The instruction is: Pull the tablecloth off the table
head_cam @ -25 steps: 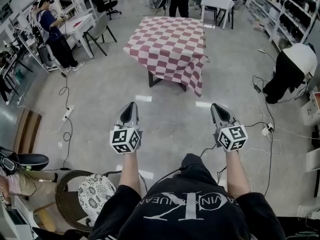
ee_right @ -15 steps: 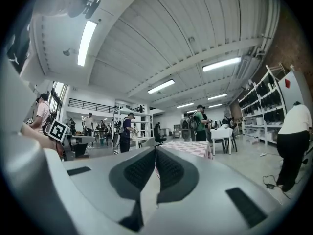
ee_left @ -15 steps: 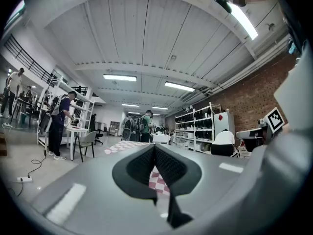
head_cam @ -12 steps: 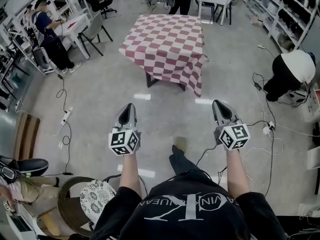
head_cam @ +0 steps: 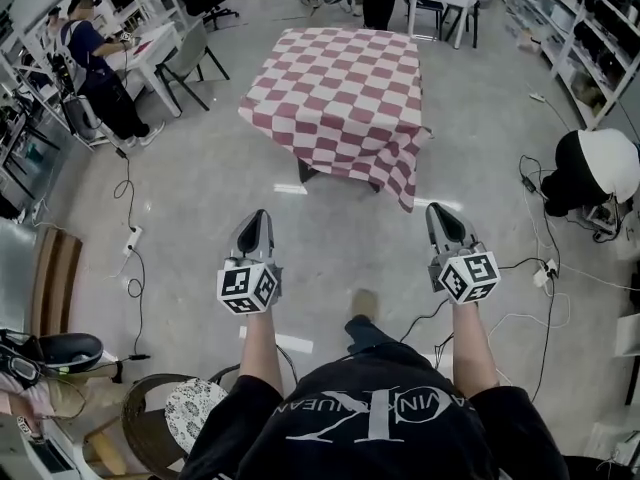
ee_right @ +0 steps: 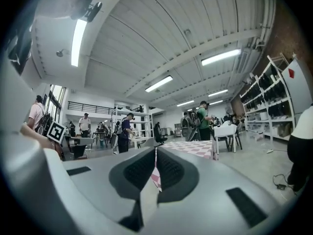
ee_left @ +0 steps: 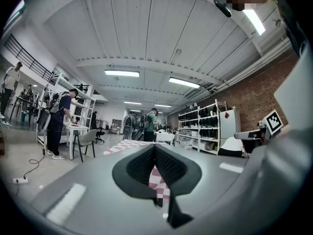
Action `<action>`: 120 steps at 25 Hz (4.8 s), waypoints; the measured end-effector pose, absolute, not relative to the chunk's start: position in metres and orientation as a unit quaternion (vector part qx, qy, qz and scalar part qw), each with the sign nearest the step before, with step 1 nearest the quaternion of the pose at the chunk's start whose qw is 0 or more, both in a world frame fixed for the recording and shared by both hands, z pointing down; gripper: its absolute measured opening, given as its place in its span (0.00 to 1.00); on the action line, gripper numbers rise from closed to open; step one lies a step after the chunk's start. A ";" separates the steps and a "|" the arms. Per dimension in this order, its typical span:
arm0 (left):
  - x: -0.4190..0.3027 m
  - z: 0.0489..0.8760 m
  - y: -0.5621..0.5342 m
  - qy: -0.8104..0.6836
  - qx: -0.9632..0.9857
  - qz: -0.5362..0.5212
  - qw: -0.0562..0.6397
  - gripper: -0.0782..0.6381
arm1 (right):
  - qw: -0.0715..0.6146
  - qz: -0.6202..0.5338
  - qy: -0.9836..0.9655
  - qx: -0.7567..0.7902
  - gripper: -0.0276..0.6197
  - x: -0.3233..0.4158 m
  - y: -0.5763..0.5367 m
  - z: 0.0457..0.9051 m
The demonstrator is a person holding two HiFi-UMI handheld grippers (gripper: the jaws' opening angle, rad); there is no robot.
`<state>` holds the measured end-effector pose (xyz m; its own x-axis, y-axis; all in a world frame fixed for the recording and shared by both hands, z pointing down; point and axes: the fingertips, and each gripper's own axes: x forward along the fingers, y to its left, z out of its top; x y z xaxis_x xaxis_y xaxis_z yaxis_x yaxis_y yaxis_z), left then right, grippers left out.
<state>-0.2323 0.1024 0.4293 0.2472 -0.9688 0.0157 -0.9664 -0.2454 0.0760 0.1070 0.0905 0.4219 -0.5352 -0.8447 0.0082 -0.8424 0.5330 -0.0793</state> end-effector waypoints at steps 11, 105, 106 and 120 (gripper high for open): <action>-0.237 0.424 -0.004 -0.616 0.787 -0.009 0.038 0.12 | 0.003 -0.048 0.879 -0.475 0.06 0.097 -0.020 0.427; -0.295 0.595 -0.632 -0.519 0.811 0.122 0.243 0.73 | -0.163 -0.263 0.756 -0.577 0.51 0.088 -0.597 0.599; -0.297 0.598 -0.636 -0.521 0.808 0.126 0.244 0.73 | -0.168 -0.271 0.746 -0.585 0.51 0.097 -0.600 0.605; -0.303 0.647 -0.661 -0.502 0.786 0.207 0.295 0.79 | -0.239 -0.328 0.663 -0.630 0.53 0.150 -0.625 0.653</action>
